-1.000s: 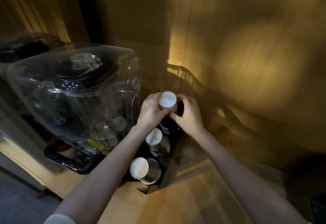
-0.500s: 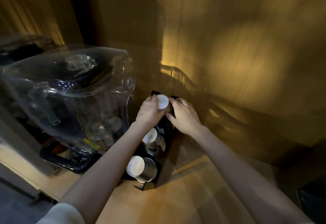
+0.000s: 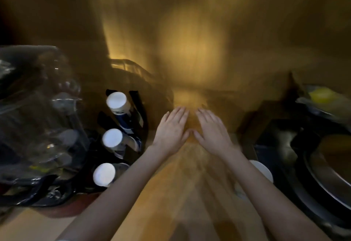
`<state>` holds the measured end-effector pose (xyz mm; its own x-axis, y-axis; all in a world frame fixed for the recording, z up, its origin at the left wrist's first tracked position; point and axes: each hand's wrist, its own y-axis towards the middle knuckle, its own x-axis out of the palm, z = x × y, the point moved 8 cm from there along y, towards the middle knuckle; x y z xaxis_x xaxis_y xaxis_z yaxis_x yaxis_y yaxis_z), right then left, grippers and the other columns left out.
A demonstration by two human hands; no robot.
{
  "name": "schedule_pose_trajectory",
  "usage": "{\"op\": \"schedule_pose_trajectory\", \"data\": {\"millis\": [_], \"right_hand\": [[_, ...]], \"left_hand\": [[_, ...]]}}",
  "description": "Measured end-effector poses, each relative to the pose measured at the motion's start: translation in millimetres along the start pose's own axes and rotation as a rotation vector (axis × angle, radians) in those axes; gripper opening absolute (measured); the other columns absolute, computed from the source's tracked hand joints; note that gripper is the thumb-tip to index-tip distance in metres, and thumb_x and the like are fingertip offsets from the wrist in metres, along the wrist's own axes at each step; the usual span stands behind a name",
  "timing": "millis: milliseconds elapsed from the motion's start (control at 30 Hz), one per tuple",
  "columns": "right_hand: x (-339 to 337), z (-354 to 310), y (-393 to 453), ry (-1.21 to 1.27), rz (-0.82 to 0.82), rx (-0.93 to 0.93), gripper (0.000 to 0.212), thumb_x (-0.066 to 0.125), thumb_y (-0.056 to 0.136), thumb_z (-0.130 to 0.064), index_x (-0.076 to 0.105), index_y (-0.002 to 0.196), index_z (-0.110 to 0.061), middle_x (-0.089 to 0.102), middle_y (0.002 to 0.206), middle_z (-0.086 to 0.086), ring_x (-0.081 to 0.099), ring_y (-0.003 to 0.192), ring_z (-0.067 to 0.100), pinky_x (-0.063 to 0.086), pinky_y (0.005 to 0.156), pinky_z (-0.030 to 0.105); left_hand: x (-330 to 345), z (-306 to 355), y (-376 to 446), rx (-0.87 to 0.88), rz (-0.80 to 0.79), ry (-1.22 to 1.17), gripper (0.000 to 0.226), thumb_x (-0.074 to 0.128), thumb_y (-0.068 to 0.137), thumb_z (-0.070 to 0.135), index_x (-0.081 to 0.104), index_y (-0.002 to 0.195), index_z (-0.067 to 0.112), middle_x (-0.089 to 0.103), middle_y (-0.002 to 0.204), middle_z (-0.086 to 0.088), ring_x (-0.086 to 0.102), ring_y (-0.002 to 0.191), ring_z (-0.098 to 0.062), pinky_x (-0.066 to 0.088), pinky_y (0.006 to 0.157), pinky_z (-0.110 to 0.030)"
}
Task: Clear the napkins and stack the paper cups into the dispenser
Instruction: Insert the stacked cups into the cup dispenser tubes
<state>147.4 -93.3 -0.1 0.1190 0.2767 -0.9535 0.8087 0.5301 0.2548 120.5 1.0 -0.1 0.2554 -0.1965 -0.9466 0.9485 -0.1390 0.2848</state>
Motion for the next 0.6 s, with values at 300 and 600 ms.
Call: {"op": "schedule_pose_trajectory", "data": {"millis": [300,600], "right_hand": [[17,122,-135,0.029,-0.011,0.545,0.057,0.049,0.090,-0.027,0.027,0.139,-0.007,0.038,0.143,0.015,0.032,0.132,0.028,0.027,0.110,0.038],[44,173,-193,0.141,-0.126,0.874,0.046,0.042,0.093,-0.028,0.031,0.130,-0.001,0.043,0.127,0.021,0.044,0.118,0.036,0.041,0.093,0.041]], "left_hand": [[106,116,-11,0.150,-0.278,-0.153,0.059,0.033,0.094,0.042,0.021,0.142,0.010,0.025,0.154,-0.010,0.020,0.142,-0.022,0.021,0.116,-0.040],[179,156,-21,-0.197,-0.643,-0.669,0.046,0.039,0.095,0.034,0.063,0.096,-0.005,0.066,0.104,-0.030,0.060,0.100,-0.038,0.041,0.081,-0.035]]}}
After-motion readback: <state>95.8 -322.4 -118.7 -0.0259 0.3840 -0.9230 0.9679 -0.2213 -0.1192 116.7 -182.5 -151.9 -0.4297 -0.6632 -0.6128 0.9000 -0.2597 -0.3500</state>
